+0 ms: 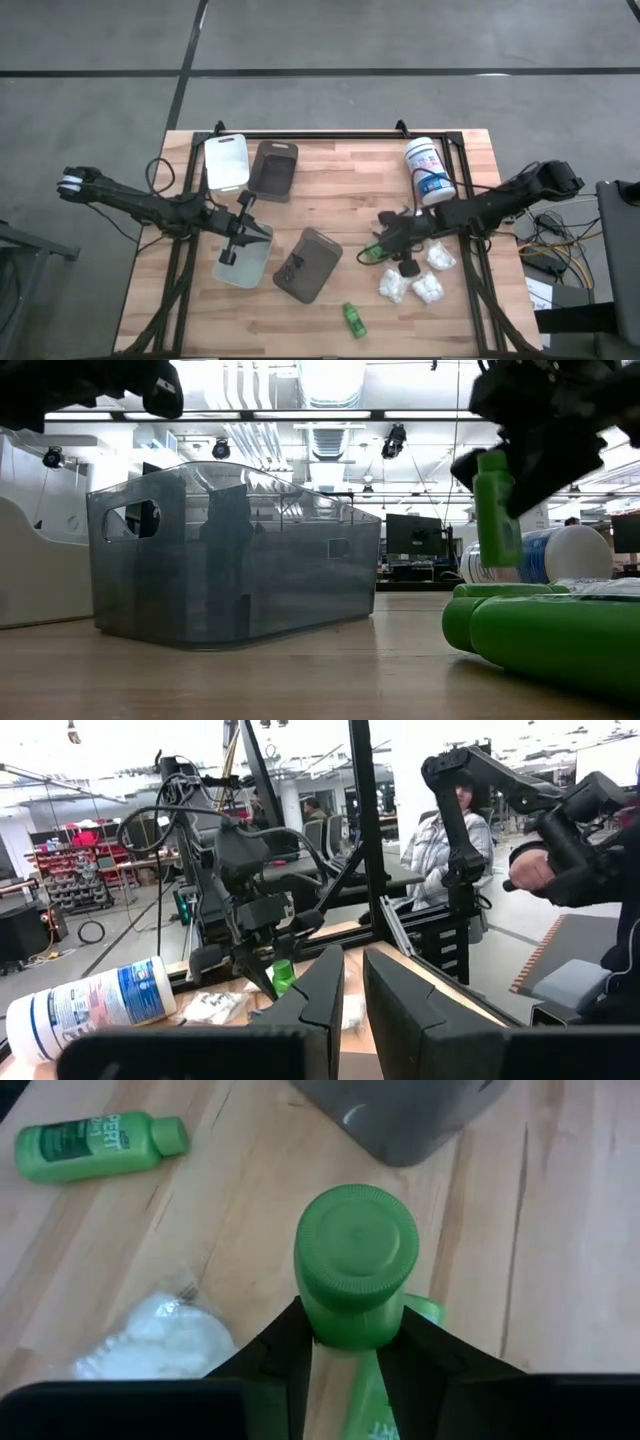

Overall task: Pick & Place Travel size toiletries
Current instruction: Put the middle green shampoo into the top black transparent bin

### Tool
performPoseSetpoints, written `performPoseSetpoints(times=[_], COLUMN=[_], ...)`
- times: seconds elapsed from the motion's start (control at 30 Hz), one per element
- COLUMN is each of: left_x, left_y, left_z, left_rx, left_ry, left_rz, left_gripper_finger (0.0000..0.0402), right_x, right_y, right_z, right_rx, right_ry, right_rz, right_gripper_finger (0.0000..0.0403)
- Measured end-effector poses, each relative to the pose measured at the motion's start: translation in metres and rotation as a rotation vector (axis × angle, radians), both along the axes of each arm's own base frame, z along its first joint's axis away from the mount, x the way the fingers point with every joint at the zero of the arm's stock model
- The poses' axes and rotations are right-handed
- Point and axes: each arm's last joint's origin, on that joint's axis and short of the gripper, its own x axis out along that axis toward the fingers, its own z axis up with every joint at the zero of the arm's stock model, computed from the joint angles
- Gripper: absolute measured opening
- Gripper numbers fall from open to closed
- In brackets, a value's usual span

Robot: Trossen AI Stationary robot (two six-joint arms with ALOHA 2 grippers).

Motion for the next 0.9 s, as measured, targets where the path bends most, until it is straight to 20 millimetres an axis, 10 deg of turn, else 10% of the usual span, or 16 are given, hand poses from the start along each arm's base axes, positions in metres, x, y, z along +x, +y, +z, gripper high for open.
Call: performPoseSetpoints(times=[0.47,0.9], left_x=[0.002,0.015], left_y=[0.006,0.009], left_z=[0.001,-0.011], left_rx=[-0.079,-0.162], left_ry=[0.007,0.113], left_rz=[0.189,0.366], left_gripper_finger=[0.0048,0.0054], right_x=[0.027,0.063], right_y=[-0.039,-0.067], right_z=[0.059,0.052], right_rx=[-0.118,-0.163], right_ry=[-0.115,-0.171], right_rz=[-0.167,-0.224], right_gripper_finger=[0.0093,0.0095])
